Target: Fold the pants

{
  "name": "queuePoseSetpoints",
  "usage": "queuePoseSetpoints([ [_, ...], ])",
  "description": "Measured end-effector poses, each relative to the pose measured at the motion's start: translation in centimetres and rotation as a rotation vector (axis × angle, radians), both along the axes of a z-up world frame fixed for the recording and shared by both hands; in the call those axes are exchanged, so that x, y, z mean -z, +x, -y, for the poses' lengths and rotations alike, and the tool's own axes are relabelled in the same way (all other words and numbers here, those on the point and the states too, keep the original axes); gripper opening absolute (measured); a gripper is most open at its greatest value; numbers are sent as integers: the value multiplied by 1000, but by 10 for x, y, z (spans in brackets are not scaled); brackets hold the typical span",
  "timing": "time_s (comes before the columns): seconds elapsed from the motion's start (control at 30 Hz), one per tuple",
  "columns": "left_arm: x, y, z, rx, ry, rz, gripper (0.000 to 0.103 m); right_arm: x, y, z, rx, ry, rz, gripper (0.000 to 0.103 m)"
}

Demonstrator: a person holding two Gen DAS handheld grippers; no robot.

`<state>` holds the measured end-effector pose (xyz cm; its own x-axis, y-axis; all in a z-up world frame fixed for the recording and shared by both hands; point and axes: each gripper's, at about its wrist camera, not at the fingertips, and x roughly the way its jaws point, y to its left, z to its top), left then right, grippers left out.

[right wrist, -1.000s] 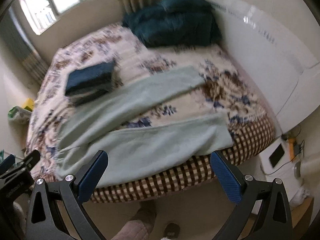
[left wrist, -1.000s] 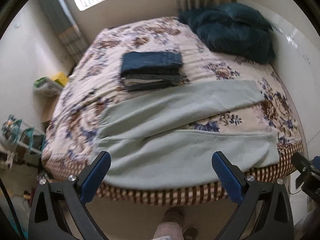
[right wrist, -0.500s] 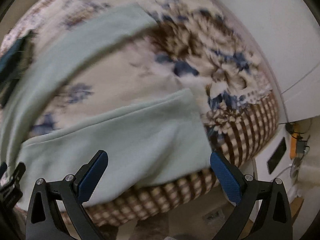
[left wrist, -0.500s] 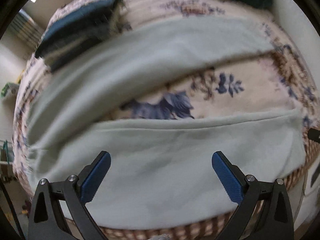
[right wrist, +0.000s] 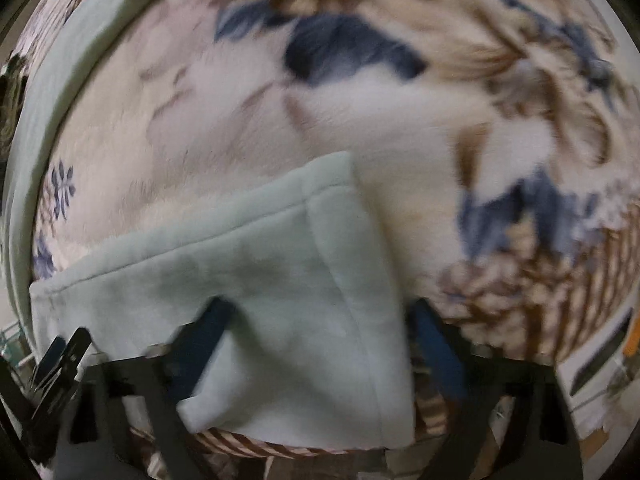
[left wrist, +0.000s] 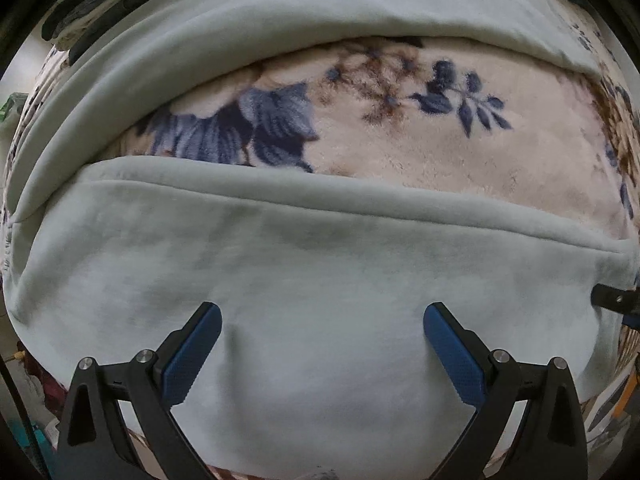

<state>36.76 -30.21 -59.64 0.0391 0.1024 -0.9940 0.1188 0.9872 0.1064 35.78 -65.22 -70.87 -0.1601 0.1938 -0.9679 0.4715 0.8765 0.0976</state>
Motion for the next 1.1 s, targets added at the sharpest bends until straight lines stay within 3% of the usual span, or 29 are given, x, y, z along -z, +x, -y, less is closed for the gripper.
queuePoseSetpoints([
  [0.03, -2, 0, 0, -3, 1, 1, 103, 1, 1, -2, -16, -9, 10, 47],
  [0.1, -15, 2, 1, -21, -16, 24, 103, -4, 1, -13, -77, -36, 44, 20],
  [0.17, -39, 1, -3, -53, -35, 73, 103, -23, 3, -26, -168, -95, 86, 16],
  [0.3, -81, -1, -10, -104, -77, 135, 103, -84, 11, -19, -171, -98, 230, 10],
  [0.43, -91, 3, -14, -149, -115, 149, 103, -136, 28, 2, -173, -103, 303, 10],
  [0.53, -88, 14, -18, -163, -122, 149, 103, -134, 41, 22, -152, -128, 267, 10],
  [0.6, -79, 24, -22, -175, -113, 134, 103, -104, 56, 25, -154, -114, 198, 10],
  [0.67, -71, 36, -30, -187, -101, 114, 103, -63, 66, 26, -103, -81, 115, 14],
  [0.73, -75, 38, -52, -194, -69, 108, 103, -25, 74, 10, -198, -98, 6, 35],
  [0.77, -79, 39, -65, -200, -59, 117, 103, -18, 77, 5, -234, -115, -31, 41],
  [0.83, -91, 40, -100, -213, -21, 136, 103, -34, 84, -9, -274, -173, -22, 64],
  [0.9, -105, 46, -147, -241, 19, 156, 103, -61, 89, -17, -257, -222, 15, 79],
  [1.0, -121, 65, -224, -305, 80, 189, 103, -116, 101, -48, -193, -252, 110, 79],
  [1.1, -130, 94, -310, -377, 142, 216, 103, -137, 123, -120, -170, -141, 185, 79],
])
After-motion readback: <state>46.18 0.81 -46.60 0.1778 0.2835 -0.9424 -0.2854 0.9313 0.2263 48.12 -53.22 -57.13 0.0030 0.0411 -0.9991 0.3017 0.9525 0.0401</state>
